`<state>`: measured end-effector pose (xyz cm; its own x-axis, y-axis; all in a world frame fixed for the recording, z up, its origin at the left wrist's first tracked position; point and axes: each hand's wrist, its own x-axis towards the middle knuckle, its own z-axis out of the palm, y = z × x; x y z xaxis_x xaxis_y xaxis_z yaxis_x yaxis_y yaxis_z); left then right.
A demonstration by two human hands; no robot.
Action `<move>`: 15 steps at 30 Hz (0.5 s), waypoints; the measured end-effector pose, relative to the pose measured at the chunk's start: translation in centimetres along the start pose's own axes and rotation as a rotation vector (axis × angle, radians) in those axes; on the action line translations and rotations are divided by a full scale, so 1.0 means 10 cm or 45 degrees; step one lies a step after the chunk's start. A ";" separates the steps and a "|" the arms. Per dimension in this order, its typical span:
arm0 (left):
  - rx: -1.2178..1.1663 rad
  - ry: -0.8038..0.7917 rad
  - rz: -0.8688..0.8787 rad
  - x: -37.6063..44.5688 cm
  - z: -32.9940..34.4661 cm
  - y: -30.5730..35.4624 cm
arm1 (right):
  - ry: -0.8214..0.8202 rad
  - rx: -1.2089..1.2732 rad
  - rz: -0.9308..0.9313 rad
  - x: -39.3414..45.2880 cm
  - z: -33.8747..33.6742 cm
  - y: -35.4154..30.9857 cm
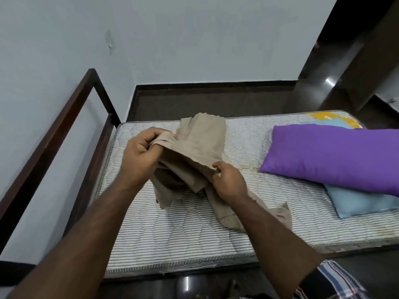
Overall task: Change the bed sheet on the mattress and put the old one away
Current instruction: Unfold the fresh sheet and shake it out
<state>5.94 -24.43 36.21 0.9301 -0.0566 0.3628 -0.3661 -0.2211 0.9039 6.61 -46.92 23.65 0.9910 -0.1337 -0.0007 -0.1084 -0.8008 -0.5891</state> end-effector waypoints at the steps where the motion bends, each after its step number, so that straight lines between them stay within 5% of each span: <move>1: -0.018 0.018 -0.008 0.01 -0.01 0.03 | -0.069 -0.005 0.098 0.03 0.05 0.10; 6: -0.133 0.084 -0.050 0.14 0.04 0.09 | -0.461 -0.008 0.272 0.14 0.39 0.55; 15: -0.343 0.483 -0.152 0.50 0.00 0.18 | -0.603 -0.033 0.395 0.42 0.79 0.88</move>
<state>9.92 -25.07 39.60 0.9081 0.3244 0.2649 -0.2988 0.0588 0.9525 10.43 -49.91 12.10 0.8387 -0.0936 -0.5364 -0.3962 -0.7808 -0.4832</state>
